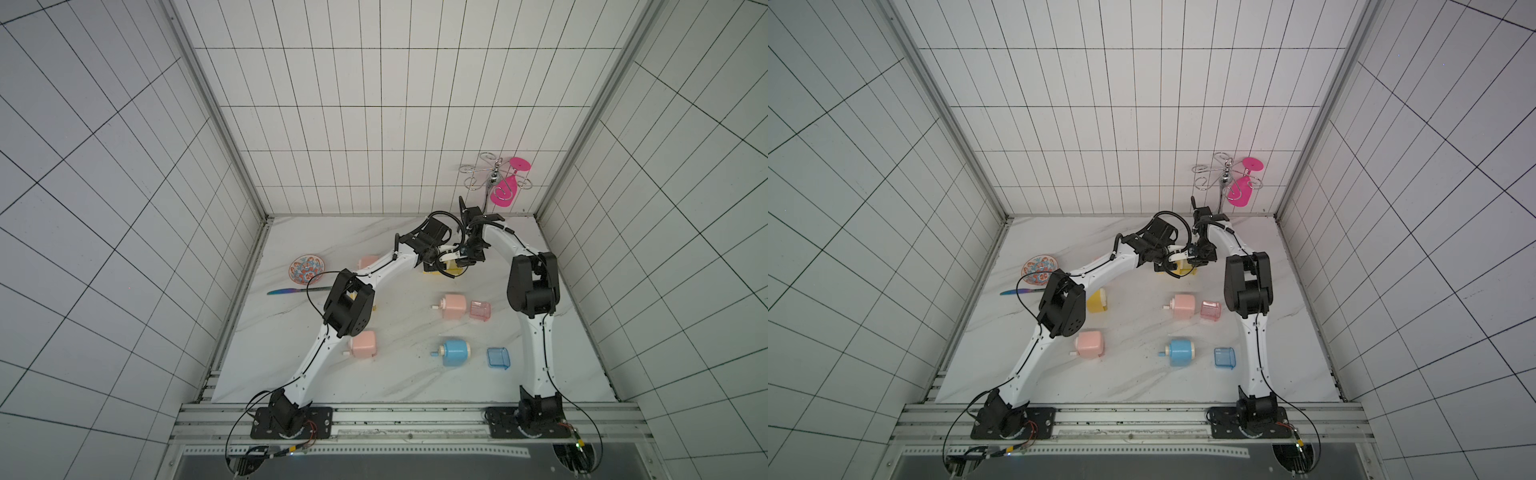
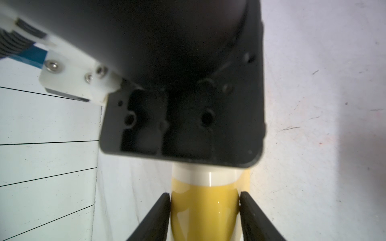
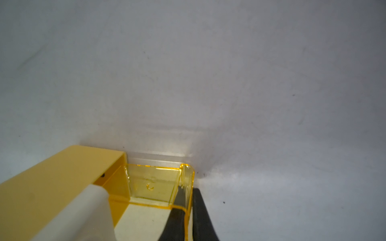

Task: Put the tray back into the pencil sharpener
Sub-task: Close the container of the pencil sharpener.

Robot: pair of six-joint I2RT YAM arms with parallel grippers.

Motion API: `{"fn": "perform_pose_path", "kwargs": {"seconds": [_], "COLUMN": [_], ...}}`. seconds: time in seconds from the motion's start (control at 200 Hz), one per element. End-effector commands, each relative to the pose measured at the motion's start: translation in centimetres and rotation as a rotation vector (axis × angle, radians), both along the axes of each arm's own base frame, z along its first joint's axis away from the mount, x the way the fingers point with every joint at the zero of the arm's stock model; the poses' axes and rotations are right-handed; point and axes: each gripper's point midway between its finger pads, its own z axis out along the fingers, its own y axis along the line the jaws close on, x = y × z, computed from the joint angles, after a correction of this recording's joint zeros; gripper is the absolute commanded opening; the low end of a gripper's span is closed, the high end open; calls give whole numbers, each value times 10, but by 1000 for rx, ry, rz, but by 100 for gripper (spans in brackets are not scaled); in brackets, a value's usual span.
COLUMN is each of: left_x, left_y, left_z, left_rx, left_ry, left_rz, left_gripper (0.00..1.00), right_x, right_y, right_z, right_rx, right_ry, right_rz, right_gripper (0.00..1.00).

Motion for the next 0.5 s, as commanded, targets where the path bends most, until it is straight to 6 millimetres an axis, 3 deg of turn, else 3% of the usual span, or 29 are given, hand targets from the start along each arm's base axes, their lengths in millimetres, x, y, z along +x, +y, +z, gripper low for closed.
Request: {"fn": "perform_pose_path", "kwargs": {"seconds": [0.0, 0.495], "left_x": [2, 3], "left_y": [1, 2], "left_z": [25, 23], "left_rx": [-27, -26], "left_ry": [-39, -35], "left_rz": [-12, -11], "left_gripper": [56, 56], "right_x": [-10, -9], "right_y": [9, 11], "right_z": [11, 5], "right_rx": [20, 60], "right_ry": [0, 16], "right_rz": [52, 6], "right_gripper": [11, 14]}}
